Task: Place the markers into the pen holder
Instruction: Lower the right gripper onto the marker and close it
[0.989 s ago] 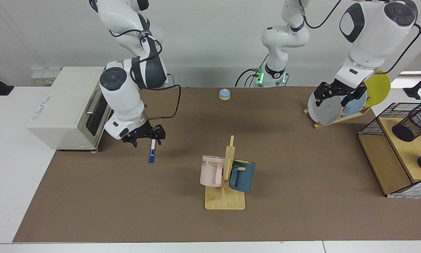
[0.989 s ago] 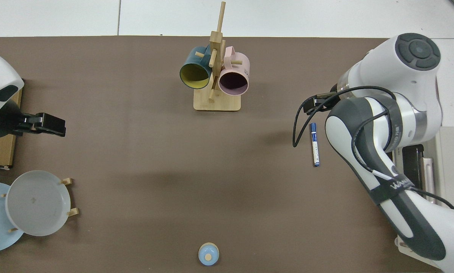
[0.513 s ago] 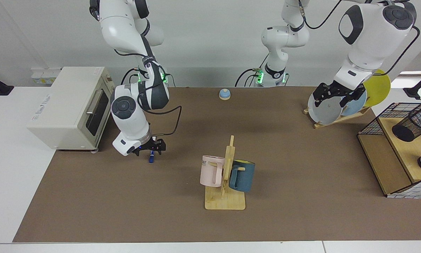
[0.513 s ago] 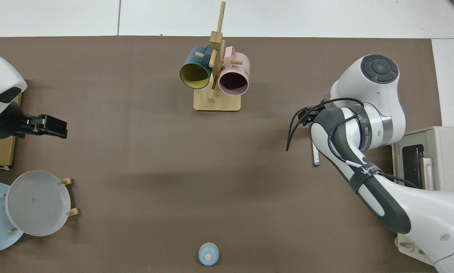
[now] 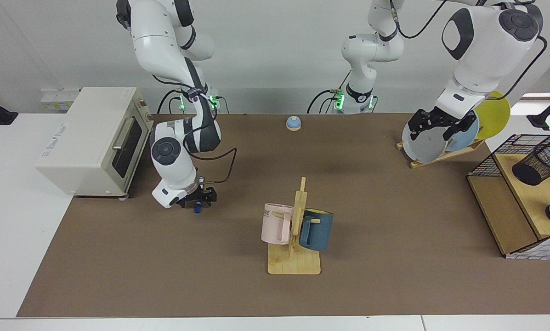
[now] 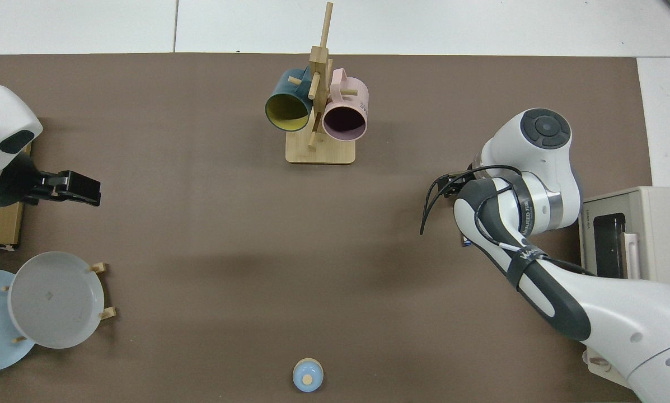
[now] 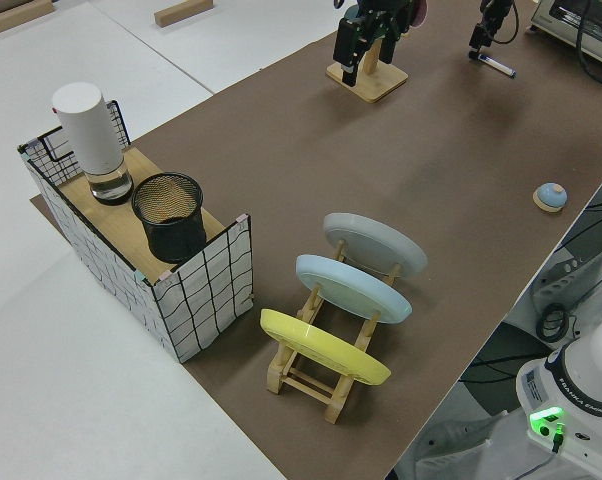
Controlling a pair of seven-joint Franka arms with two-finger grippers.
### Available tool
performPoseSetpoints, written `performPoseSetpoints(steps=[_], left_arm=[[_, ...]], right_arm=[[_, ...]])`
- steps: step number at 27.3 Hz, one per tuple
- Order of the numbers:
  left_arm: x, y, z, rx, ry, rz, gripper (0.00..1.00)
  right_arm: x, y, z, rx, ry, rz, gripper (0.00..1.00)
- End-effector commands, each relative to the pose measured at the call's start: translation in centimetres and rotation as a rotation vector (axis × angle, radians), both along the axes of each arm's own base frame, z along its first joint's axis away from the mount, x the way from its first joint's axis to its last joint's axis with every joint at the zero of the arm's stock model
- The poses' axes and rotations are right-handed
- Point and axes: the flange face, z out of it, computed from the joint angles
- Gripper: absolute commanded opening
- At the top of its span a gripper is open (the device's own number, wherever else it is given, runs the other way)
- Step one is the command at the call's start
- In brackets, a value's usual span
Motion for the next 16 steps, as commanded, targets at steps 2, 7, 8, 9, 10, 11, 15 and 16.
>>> performPoseSetpoints(steps=[2, 7, 8, 9, 10, 11, 15, 16], left_arm=[[-0.6, 0.3, 0.0, 0.001, 0.005, -0.007, 1.0], [-0.6, 0.4, -0.1, 0.001, 0.005, -0.005, 1.0], [-0.6, 0.4, -0.1, 0.001, 0.005, -0.005, 1.0], [-0.6, 0.4, -0.1, 0.001, 0.005, -0.005, 1.0], [-0.5, 0.4, -0.1, 0.001, 0.004, -0.005, 1.0], [-0.5, 0.4, -0.1, 0.001, 0.003, -0.005, 1.0], [-0.5, 0.4, -0.1, 0.001, 0.002, -0.005, 1.0], [-0.5, 0.4, -0.1, 0.001, 0.003, -0.005, 1.0]], right_arm=[[-0.2, -0.3, 0.3, -0.007, -0.029, -0.03, 0.84], [-0.6, -0.5, -1.1, -0.004, -0.046, -0.078, 0.81], [-0.6, -0.5, -1.2, -0.006, -0.048, -0.078, 0.78], [-0.7, -0.3, -1.2, -0.012, -0.047, -0.079, 0.71], [-0.7, -0.2, -1.2, -0.017, -0.046, -0.081, 0.61], [-0.7, -0.1, -1.2, -0.019, -0.047, -0.089, 0.51], [-0.5, 0.2, -0.8, -0.024, -0.052, -0.095, 0.0], [-0.5, 0.3, -0.8, -0.026, -0.054, -0.093, 0.0]])
